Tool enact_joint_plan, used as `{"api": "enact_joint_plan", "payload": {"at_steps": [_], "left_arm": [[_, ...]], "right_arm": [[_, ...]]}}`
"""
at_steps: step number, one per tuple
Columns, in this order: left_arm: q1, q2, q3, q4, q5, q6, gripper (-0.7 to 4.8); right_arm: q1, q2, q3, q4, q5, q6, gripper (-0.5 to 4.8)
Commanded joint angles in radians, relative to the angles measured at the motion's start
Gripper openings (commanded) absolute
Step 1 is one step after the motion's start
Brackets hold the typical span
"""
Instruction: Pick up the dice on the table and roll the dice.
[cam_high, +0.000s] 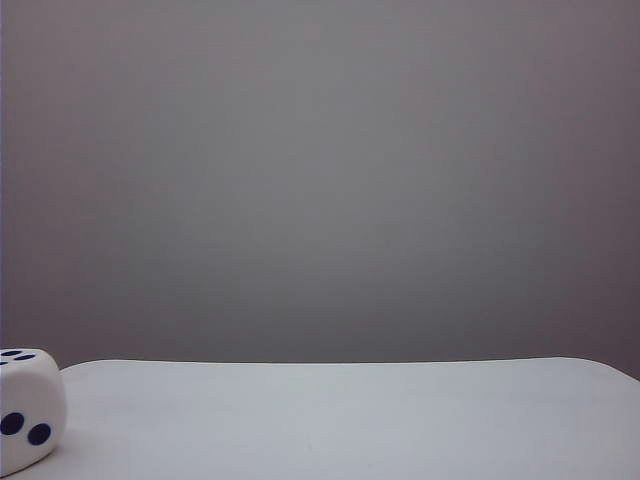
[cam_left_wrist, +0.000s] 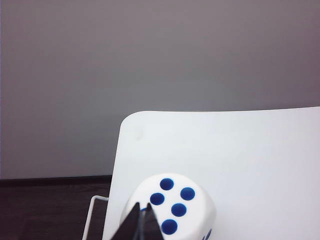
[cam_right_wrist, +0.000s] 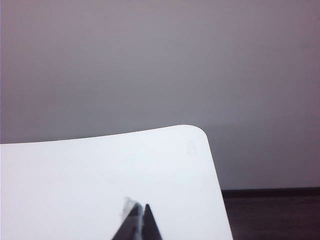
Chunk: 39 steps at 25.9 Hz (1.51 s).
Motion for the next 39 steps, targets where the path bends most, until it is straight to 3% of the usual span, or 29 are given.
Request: {"api": "enact_joint_plan", "payload": {"at_steps": [1, 10, 16, 19, 26, 34, 39], "left_arm": [[0.0, 0.001, 0.002, 0.002, 0.002, -0.006, -0.04], [0.0, 0.0, 0.003, 0.002, 0.003, -0.015, -0.04], [0.0, 0.001, 0.059, -0.027, 0.006, -0.22, -0.04], [0.0, 0.002, 0.142, -0.104, -0.001, -0.225, -0.04], [0.0, 0.005, 0.293, -0.216, -0.067, -0.25, -0.04], [0.0, 0.068, 0.431, -0.332, -0.089, -0.255, -0.04], [0.0, 0.137, 0.561, -0.453, -0.069, -0.153, -0.04]], "right_arm": [[0.002, -0.001, -0.006, 0.021, -0.001, 0.001, 0.0], [0.002, -0.001, -0.006, 0.019, -0.002, 0.001, 0.0], [0.002, -0.001, 0.0, 0.021, -0.009, 0.064, -0.01], [0.003, 0.002, 0.036, 0.038, -0.074, 0.159, -0.02], [0.019, 0.126, 0.19, 0.065, -0.114, 0.163, -0.03], [0.024, 0.604, 0.497, 0.084, -0.349, 0.15, -0.02], [0.058, 0.892, 0.729, 0.13, -0.557, 0.121, -0.02]]}}
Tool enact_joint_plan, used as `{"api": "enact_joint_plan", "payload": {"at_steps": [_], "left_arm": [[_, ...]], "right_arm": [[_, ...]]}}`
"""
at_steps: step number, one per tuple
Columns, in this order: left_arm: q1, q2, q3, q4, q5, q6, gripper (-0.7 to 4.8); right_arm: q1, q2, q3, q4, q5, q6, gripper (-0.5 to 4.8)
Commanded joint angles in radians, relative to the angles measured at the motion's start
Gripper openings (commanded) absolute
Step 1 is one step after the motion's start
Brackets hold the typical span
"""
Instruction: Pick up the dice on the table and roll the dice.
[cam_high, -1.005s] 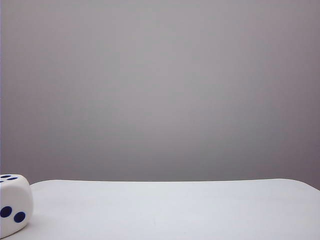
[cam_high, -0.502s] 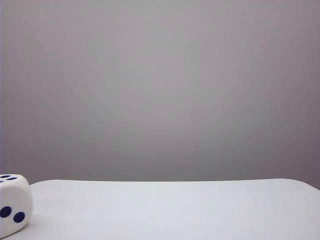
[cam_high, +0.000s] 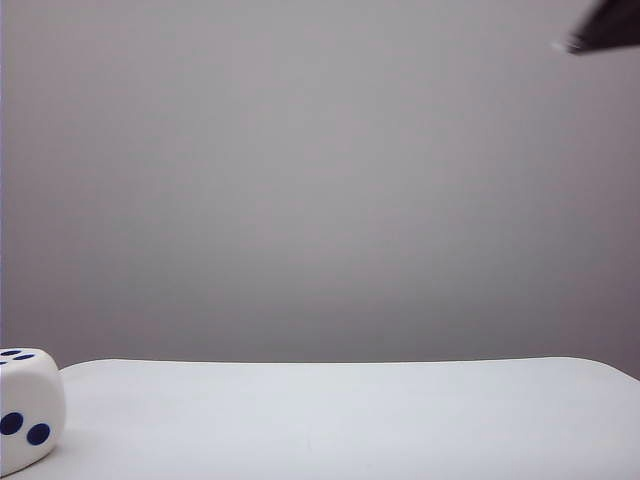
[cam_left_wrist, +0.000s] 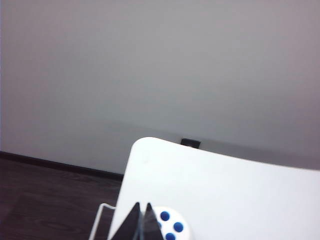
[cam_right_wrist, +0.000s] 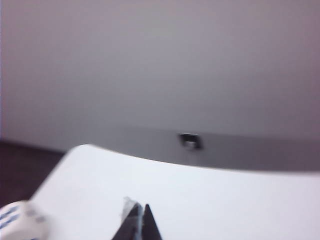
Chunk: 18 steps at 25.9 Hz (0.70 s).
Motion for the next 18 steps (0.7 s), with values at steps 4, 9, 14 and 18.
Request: {"api": "enact_joint_plan", "payload": {"at_steps": [4, 9, 14, 18], "left_arm": [[0.0, 0.108, 0.176, -0.177, 0.013, 0.09, -0.04], [0.0, 0.214, 0.293, -0.268, 0.047, 0.128, -0.05], [0.0, 0.22, 0.298, -0.273, 0.111, 0.127, -0.05], [0.0, 0.224, 0.297, -0.292, 0.131, 0.126, -0.05]], "right_arm": [[0.084, 0.254, 0.255, 0.042, -0.204, -0.02, -0.02], [0.221, 0.528, 0.46, 0.036, -0.309, -0.02, -0.02], [0.325, 0.68, 0.565, 0.04, -0.309, -0.021, -0.02], [0.409, 0.829, 0.675, 0.039, -0.31, -0.021, -0.01]]}}
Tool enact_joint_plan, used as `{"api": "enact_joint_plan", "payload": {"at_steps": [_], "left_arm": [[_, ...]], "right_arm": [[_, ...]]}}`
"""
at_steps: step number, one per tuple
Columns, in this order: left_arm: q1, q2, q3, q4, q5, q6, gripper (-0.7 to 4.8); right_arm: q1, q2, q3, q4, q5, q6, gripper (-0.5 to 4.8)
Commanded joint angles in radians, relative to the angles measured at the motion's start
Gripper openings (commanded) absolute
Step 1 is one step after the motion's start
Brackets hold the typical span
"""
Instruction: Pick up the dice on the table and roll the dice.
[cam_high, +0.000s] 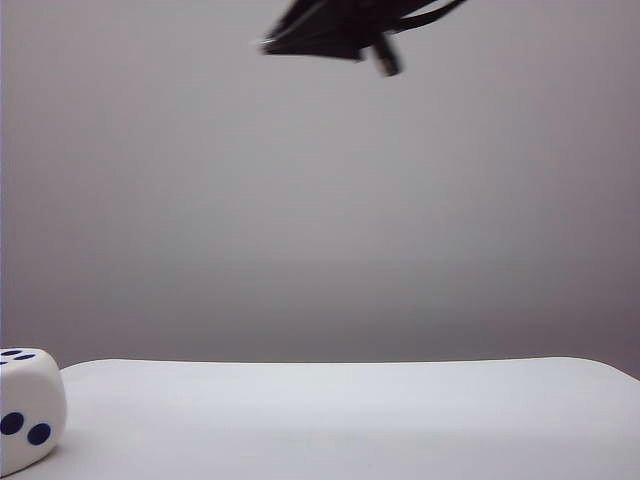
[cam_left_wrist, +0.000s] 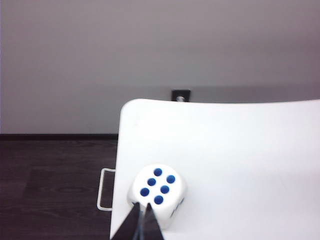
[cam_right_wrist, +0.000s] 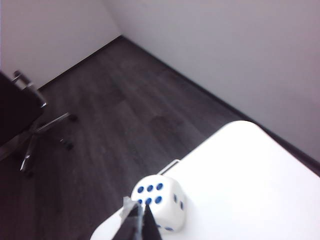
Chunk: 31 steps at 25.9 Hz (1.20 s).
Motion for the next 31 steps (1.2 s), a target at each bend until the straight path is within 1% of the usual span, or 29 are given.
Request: {"api": "enact_joint_plan", "payload": {"at_steps": [1, 5, 8, 9, 13, 14, 15, 16, 17, 18, 20, 22, 23, 24, 26, 31], "left_arm": [[0.0, 0.003, 0.004, -0.008, 0.022, 0.003, -0.05], [0.0, 0.004, 0.004, -0.008, 0.033, 0.004, -0.05], [0.0, 0.006, 0.004, -0.008, 0.06, 0.004, -0.05], [0.0, 0.007, 0.004, -0.01, 0.063, 0.004, -0.05], [0.0, 0.007, 0.004, -0.009, 0.083, 0.003, -0.05], [0.0, 0.007, 0.004, -0.01, 0.091, 0.003, -0.05], [0.0, 0.007, 0.004, -0.01, 0.105, -0.002, -0.04], [0.0, 0.007, 0.004, -0.01, 0.107, -0.001, -0.05], [0.0, 0.007, 0.004, -0.009, 0.116, -0.001, -0.05], [0.0, 0.007, 0.004, -0.009, 0.125, -0.002, -0.05], [0.0, 0.007, 0.004, -0.009, 0.127, -0.005, -0.05], [0.0, 0.007, 0.004, -0.009, 0.137, -0.005, -0.05], [0.0, 0.007, 0.004, -0.009, 0.155, -0.013, -0.05], [0.0, 0.007, 0.004, -0.009, 0.165, -0.021, -0.05], [0.0, 0.007, 0.004, -0.009, 0.191, -0.023, -0.05], [0.0, 0.007, 0.004, -0.01, 0.214, -0.026, -0.04]], "right_arm": [[0.058, 0.102, 0.076, 0.014, -0.005, -0.003, -0.01], [0.11, 0.221, 0.154, 0.014, -0.005, -0.003, 0.01], [0.142, 0.325, 0.209, 0.011, -0.005, -0.003, 0.86], [0.148, 0.353, 0.222, 0.008, -0.013, -0.003, 0.95], [0.164, 0.45, 0.274, -0.013, -0.014, -0.002, 0.96], [0.167, 0.475, 0.29, -0.021, -0.017, -0.002, 1.08], [0.177, 0.513, 0.317, -0.039, -0.013, 0.0, 1.76], [0.183, 0.543, 0.338, -0.045, -0.019, 0.006, 2.59], [0.193, 0.563, 0.349, -0.045, -0.015, 0.006, 2.95], [0.199, 0.574, 0.355, -0.042, -0.015, 0.006, 3.08], [0.212, 0.596, 0.367, -0.034, -0.01, 0.005, 3.15], [0.227, 0.617, 0.37, -0.007, -0.003, 0.005, 3.72], [0.234, 0.633, 0.37, 0.016, 0.011, 0.005, 4.19], [0.241, 0.647, 0.371, 0.029, 0.026, 0.006, 4.32], [0.242, 0.662, 0.371, 0.052, 0.029, 0.006, 4.32], [0.25, 0.706, 0.373, 0.103, 0.058, 0.023, 4.32]]}}
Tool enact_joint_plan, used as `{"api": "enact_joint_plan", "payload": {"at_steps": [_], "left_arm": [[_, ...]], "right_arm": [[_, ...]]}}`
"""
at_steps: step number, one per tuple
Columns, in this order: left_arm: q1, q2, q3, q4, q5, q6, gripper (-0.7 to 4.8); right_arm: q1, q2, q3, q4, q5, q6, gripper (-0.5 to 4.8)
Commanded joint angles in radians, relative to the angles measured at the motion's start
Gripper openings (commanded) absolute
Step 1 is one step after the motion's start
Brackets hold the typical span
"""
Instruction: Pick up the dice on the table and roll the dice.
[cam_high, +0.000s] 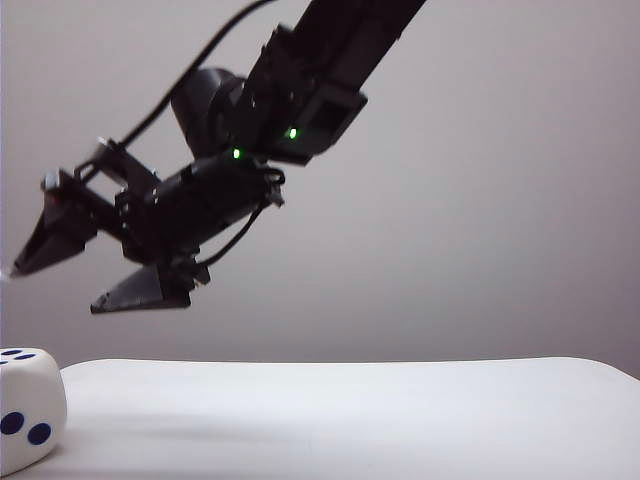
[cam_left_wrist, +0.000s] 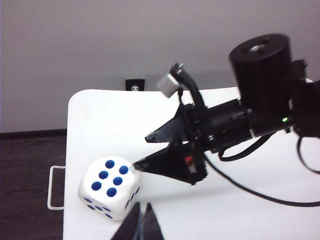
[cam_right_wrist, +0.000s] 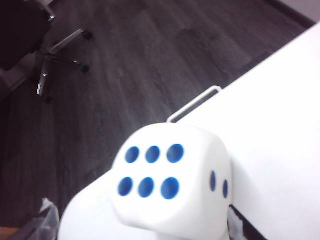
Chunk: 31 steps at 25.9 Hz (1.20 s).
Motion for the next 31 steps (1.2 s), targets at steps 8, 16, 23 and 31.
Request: {"api": "enact_joint_plan", "payload": {"at_steps": [8, 16, 23, 31], "left_arm": [[0.0, 0.001, 0.004, 0.012, 0.051, -0.027, -0.04], [0.0, 0.001, 0.005, 0.013, 0.067, -0.033, -0.04], [0.0, 0.001, 0.004, 0.014, 0.066, -0.033, -0.04], [0.0, 0.001, 0.004, 0.014, 0.066, -0.033, -0.04]], "right_arm": [[0.01, 0.129, 0.102, 0.093, 0.007, 0.136, 4.32], [0.007, 0.185, 0.173, 0.018, 0.002, 0.171, 4.31], [0.008, 0.186, 0.173, -0.07, -0.038, 0.18, 4.29], [0.011, 0.192, 0.174, -0.058, -0.034, 0.18, 3.4]]}}
